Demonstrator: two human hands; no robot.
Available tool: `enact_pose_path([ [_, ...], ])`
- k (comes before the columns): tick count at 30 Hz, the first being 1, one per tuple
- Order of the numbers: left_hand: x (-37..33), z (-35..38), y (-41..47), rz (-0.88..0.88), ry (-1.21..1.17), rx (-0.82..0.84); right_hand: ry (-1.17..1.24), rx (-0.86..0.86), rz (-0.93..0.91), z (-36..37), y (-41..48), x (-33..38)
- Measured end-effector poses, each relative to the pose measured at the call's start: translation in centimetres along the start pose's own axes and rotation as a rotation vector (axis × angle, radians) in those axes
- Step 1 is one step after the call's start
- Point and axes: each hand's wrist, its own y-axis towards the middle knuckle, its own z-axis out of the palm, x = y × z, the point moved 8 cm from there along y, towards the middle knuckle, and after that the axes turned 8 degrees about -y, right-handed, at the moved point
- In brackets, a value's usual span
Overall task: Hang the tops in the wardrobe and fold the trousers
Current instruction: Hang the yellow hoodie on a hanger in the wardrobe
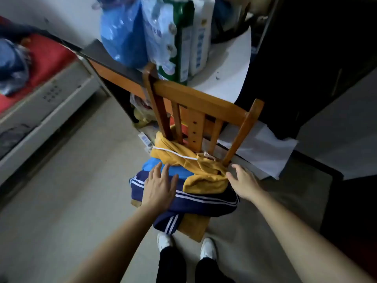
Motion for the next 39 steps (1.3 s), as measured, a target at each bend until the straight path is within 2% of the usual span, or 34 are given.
enact_pose_path([
  [4, 2.8, 9.2, 4.9, -0.084, -0.125, 0.093, 0.155, 0.106, 0.221, 8.0, 4.6, -4.8],
  [8, 5.4, 18.2, 8.3, -0.072, -0.135, 0.243, 0.464, 0.016, 0.415, 14.6, 7.8, -7.7],
  [11, 7.0, 22.7, 9.8, -0.101, -0.183, 0.352, 0.500, -0.102, 0.447, 16.7, 9.4, -8.6],
  [14, 9.1, 24.3, 9.7, -0.166, -0.200, 0.358, 0.469, -0.125, 0.419, 17.6, 10.7, -8.3],
  [18, 11.3, 24.1, 7.1, -0.081, -0.106, 0.392, 0.426, 0.064, 0.373, 20.0, 11.2, -6.4],
  [22, 16.3, 21.7, 4.3, -0.125, 0.022, 0.360, 0.307, 0.320, 0.289, 23.3, 9.2, -3.4],
  [25, 19.9, 19.2, 3.2, -0.203, 0.039, 0.323, 0.200, 0.397, 0.211, 25.2, 7.0, -0.7],
  [29, 20.9, 17.2, 1.1, -0.251, 0.024, 0.371, 0.172, 0.337, -0.085, 25.1, 3.1, 5.2],
  [35, 17.4, 12.7, -2.8, -0.282, -0.110, 0.399, 0.239, 0.160, -0.066, 17.2, -1.0, 8.2],
  [37, 14.8, 9.7, -3.3, -0.252, -0.189, 0.314, 0.179, 0.084, -0.137, 12.5, -2.2, 10.1],
  [39, 12.9, 5.1, -2.8, -0.340, -0.357, 0.124, 0.143, 0.017, -0.235, 7.6, -3.2, 12.4],
])
